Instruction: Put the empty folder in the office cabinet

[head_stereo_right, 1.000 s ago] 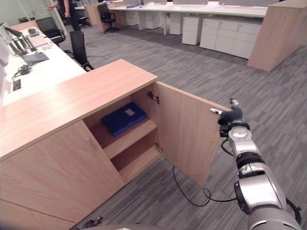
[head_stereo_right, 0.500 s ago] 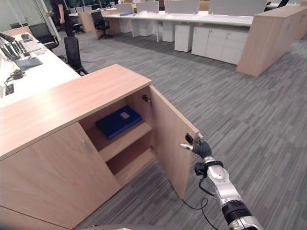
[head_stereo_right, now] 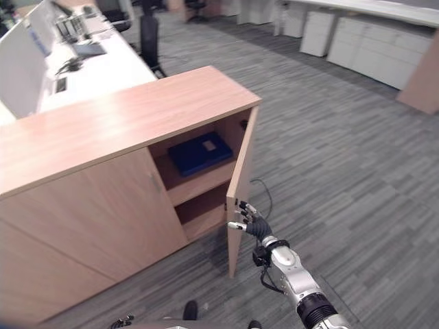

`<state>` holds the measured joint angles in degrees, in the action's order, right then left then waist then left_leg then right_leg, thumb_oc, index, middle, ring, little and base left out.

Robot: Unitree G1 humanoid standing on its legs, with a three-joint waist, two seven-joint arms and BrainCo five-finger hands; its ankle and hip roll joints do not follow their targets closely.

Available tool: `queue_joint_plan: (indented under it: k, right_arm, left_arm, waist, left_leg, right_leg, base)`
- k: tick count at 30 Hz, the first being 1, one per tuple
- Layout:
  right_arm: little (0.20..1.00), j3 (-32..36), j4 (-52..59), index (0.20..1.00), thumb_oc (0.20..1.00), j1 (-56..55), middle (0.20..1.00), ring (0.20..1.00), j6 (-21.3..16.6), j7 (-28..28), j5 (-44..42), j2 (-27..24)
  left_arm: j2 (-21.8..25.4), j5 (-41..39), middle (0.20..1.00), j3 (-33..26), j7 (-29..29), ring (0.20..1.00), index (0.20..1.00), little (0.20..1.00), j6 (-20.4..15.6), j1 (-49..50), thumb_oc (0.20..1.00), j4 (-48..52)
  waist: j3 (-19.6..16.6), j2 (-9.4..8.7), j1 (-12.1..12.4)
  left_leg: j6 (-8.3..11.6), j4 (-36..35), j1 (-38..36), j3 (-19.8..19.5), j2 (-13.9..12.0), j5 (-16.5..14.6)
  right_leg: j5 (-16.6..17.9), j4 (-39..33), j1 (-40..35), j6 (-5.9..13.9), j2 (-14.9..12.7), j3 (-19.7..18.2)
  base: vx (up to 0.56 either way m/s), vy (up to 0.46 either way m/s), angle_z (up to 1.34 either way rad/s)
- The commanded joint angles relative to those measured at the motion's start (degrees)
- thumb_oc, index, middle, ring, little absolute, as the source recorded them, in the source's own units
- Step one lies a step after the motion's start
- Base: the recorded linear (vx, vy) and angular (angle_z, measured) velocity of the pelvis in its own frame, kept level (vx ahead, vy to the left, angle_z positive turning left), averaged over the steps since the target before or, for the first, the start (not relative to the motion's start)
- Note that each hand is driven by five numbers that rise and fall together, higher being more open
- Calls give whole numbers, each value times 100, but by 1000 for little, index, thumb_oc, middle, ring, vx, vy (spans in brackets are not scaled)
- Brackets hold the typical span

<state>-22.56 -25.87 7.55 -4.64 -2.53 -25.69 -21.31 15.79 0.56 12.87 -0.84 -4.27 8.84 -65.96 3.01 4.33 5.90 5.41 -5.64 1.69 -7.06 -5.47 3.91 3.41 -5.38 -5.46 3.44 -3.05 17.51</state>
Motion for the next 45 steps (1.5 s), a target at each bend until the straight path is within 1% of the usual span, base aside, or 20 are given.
queue_joint_plan:
  k: [1, 4, 5, 7, 9, 11, 12, 13, 15, 16, 17, 18, 19, 22, 27, 32, 34, 40, 43, 45]
  right_arm:
    - [1000, 236, -42, 1000, 1000, 649, 1000, 1000, -397, 158, -445, 260]
    - [1000, 409, -177, 1000, 1000, 863, 1000, 1000, -377, 381, -434, 112]
    - [1000, 527, -246, 1000, 1000, 912, 1000, 1000, -298, 427, -388, 57]
    - [1000, 683, -153, 1000, 1000, 803, 1000, 1000, -260, 445, -384, 29]
    - [1000, 770, -122, 1000, 1000, 772, 1000, 1000, -242, 449, -379, 9]
    - [1000, 1000, -117, 1000, 1000, 848, 1000, 1000, -276, 550, -424, 32]
    - [1000, 1108, -263, 1000, 1000, 1049, 1000, 1000, -312, 608, -412, 55]
    - [1000, 1165, -390, 1000, 1000, 1144, 1000, 1000, -302, 633, -411, 74]
    - [1000, 1326, -513, 1000, 1000, 1268, 1000, 1000, -284, 719, -425, -1]
    - [1000, 1328, -518, 1000, 1000, 1276, 1000, 1000, -285, 718, -426, -2]
    - [1000, 1538, -689, 1000, 1000, 1363, 1000, 1000, -309, 814, -508, -199]
    - [1000, 1632, -859, 1000, 1000, 1425, 1000, 1000, -343, 864, -591, -339]
    - [1000, 1734, -1090, 1000, 1000, 1523, 1000, 1000, -378, 921, -649, -523]
    - [1000, 1992, -1577, 1000, 1000, 1688, 1000, 1000, -404, 1023, -690, -934]
    - [1000, 1987, -2580, 1000, 1000, 2309, 1000, 1000, -297, 1041, -651, -1549]
    - [1000, 1850, -3392, 1000, 1000, 2892, 1000, 1000, -191, 1001, -614, -1939]
    - [1000, 1565, -3823, 1000, 1000, 3259, 1000, 1000, -93, 882, -522, -1929]
    - [1000, 1377, -4506, 1000, 1000, 3707, 1000, 1000, 75, 843, -420, -2023]
    - [1000, 1326, -4529, 1000, 1000, 3693, 1000, 1000, 103, 813, -398, -1937]
    - [1000, 1284, -4009, 1000, 1000, 3433, 1000, 1000, -2, 761, -486, -1702]
  left_arm:
    - [370, -5, 1000, -11, 82, 1000, 1000, 1000, -78, -490, 1000, 54]
    - [363, 64, 1000, 76, 27, 1000, 1000, 1000, -26, -548, 1000, 191]
    - [402, 148, 1000, 92, 9, 1000, 1000, 1000, -34, -474, 1000, 166]
    - [392, 194, 1000, 107, -35, 1000, 1000, 1000, -6, -444, 1000, 121]
    - [411, 228, 1000, 88, -34, 1000, 1000, 1000, -3, -423, 1000, 115]
    - [474, 239, 1000, 88, -40, 1000, 1000, 1000, 41, -490, 1000, 132]
    - [540, 195, 1000, 53, -55, 1000, 1000, 1000, 30, -479, 1000, 235]
    - [573, 138, 1000, 12, -63, 1000, 1000, 1000, 23, -444, 1000, 323]
    - [686, 28, 1000, -60, -34, 1000, 1000, 1000, 8, -421, 1000, 415]
    - [686, 28, 1000, -60, -35, 1000, 1000, 1000, 9, -426, 1000, 416]
    - [736, -97, 1000, -21, -46, 1000, 1000, 1000, -27, -423, 1000, 490]
    - [745, -156, 1000, 0, -62, 1000, 1000, 1000, -54, -429, 1000, 490]
    - [782, -222, 1000, 33, -90, 1000, 1000, 1000, -83, -458, 1000, 482]
    - [901, -234, 1000, 118, -132, 1000, 1000, 1000, -117, -535, 1000, 384]
    - [913, -224, 1000, 195, -164, 1000, 1000, 1000, -149, -426, 1000, 283]
    - [793, -250, 1000, 363, -218, 1000, 1000, 1000, -156, -275, 1000, 338]
    - [927, -223, 1000, 430, -340, 1000, 1000, 1000, -96, -578, 1000, -233]
    - [938, -222, 1000, 433, -316, 1000, 1000, 1000, -44, -703, 1000, -469]
    - [951, -245, 1000, 342, -289, 1000, 1000, 1000, -19, -742, 1000, -559]
    - [879, -299, 1000, 219, -278, 1000, 1000, 1000, -33, -648, 1000, -571]
  waist:
    - [475, -450, 15]
    - [532, -506, -151]
    - [494, -529, -189]
    - [408, -459, -199]
    - [350, -462, -173]
    - [308, -537, -56]
    - [325, -512, 20]
    - [345, -504, 39]
    - [447, -445, 19]
    - [434, -441, 23]
    - [500, -383, -53]
    - [504, -355, -99]
    - [508, -362, -122]
    - [455, -416, -164]
    - [241, -470, -38]
    - [178, -456, 70]
    - [67, -439, -48]
    - [-45, -405, -94]
    - [-79, -374, -130]
    - [-56, -350, -199]
  left_leg:
    - [415, 974, 317, 421, -67, -135]
    - [293, 1650, 478, 2161, -725, -261]
    - [288, 2028, 502, 2520, -920, -389]
    - [254, 1707, 353, 2607, -865, -375]
    - [222, 1541, 289, 2564, -774, -368]
    - [93, 1483, 337, 2366, -565, -447]
    - [-80, 1376, 251, 2336, -433, -589]
    - [-167, 1323, 196, 2315, -344, -650]
    - [-248, 1235, 126, 2116, -253, -673]
    - [-253, 1219, 146, 2120, -257, -647]
    - [-253, 1073, 48, 1704, -138, -639]
    - [-234, 998, 0, 1497, -78, -627]
    - [-199, 939, -19, 1323, -12, -602]
    - [-154, 741, -139, 945, 127, -571]
    - [-92, 549, -270, 771, 177, -513]
    - [-8, 419, -374, 660, 143, -442]
    - [63, 266, -531, 706, 71, -408]
    - [145, 135, -676, 768, -32, -371]
    - [179, 99, -725, 826, -76, -365]
    - [187, 98, -735, 852, -102, -353]
  right_leg:
    - [-512, 43, -185, 484, -577, -63]
    - [-546, 100, -221, 459, -714, 395]
    - [-611, 138, -327, 418, -756, 568]
    - [-662, 277, -413, 405, -763, 767]
    - [-704, 398, -441, 420, -793, 852]
    - [-773, 975, -313, 462, -996, 1089]
    - [-784, 1739, -3, 638, -1246, 1189]
    - [-641, 2245, 244, 785, -1460, 1153]
    - [-279, 2931, 649, 1051, -1564, 746]
    - [-252, 2911, 671, 1046, -1554, 746]
    - [-513, 2775, 856, 1019, -1243, 72]
    - [-724, 2471, 867, 967, -1087, -237]
    - [-755, 1963, 762, 903, -983, -468]
    - [-676, 1340, 678, 832, -879, -857]
    - [-502, 745, 166, 808, -893, -610]
    - [-462, 442, -92, 782, -825, -481]
    - [-432, 223, -255, 771, -768, -435]
    - [-441, 66, -353, 726, -695, -413]
    - [-464, 38, -357, 706, -652, -443]
    - [-450, 38, -336, 684, -633, -479]
  base:
    - [-181, 31, 58]
    - [-86, 74, 117]
    - [37, 126, 104]
    - [80, 116, 74]
    - [61, 97, 100]
    - [102, 224, 89]
    - [95, 302, 89]
    - [64, 272, 91]
    - [48, 106, 54]
    - [64, 42, 57]
    - [115, 13, 59]
    - [170, -27, 96]
    - [160, -68, 105]
    - [127, -92, 96]
    - [91, -90, 76]
    - [49, -70, 11]
    - [94, -85, 10]
    - [37, -52, -2]
    - [24, -59, -3]
    - [8, -26, -8]
